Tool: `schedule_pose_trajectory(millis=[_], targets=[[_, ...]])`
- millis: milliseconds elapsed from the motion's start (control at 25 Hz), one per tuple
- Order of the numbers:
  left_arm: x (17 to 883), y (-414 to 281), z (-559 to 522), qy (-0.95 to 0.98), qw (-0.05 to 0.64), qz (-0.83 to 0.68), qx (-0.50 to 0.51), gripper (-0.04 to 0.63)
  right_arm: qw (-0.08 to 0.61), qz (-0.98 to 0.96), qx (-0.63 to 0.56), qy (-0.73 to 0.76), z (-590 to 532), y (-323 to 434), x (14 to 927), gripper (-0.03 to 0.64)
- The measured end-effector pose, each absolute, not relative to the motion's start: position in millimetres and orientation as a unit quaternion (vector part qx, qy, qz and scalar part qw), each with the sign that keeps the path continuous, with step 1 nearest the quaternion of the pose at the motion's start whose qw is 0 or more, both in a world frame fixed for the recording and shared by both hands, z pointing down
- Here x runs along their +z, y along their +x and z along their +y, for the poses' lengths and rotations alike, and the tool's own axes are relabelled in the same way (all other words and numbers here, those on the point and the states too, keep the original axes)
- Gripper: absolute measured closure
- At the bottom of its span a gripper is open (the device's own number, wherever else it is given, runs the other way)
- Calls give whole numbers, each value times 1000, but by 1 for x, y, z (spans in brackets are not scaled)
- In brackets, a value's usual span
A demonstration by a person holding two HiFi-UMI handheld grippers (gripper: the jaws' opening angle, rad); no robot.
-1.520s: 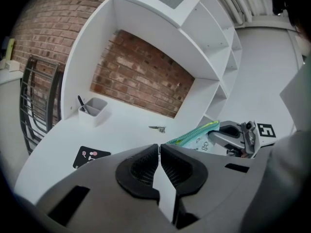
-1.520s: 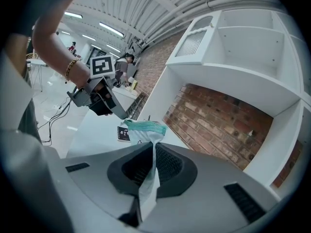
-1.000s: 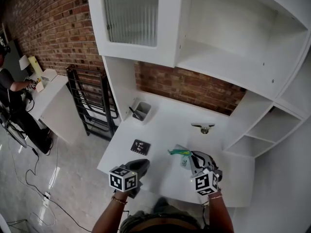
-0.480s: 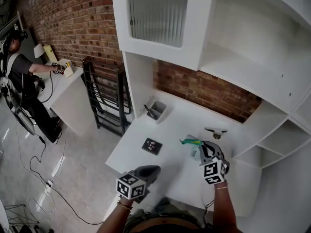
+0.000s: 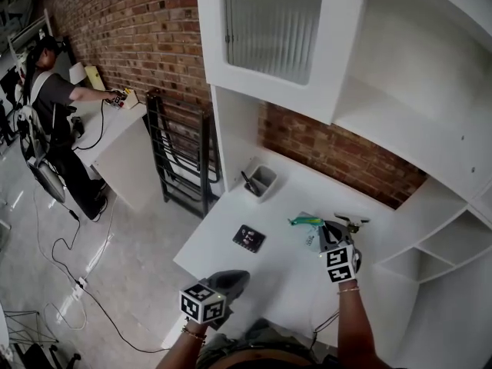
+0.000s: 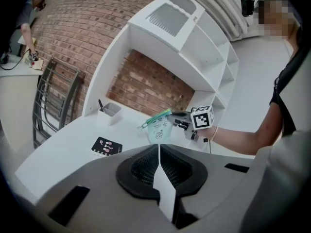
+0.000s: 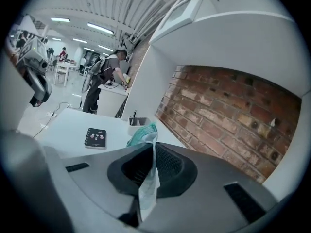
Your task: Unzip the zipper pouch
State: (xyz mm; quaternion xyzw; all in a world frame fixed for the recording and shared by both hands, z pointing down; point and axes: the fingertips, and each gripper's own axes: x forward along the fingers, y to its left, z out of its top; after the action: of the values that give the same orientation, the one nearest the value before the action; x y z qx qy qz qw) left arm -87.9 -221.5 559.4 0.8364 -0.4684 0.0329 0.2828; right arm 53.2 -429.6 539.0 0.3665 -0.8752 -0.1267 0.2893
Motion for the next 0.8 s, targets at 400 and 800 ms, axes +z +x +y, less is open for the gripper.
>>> schedule_pose_trajectory(millis=[400,800], targets=[[559,-94,-221,829,287,-479,35,583,277,-883,-46,375,-429,62,571,611],[570,-77,-225,835,300,-459,43,584,290,-868,38,401,-413,109,617,611]])
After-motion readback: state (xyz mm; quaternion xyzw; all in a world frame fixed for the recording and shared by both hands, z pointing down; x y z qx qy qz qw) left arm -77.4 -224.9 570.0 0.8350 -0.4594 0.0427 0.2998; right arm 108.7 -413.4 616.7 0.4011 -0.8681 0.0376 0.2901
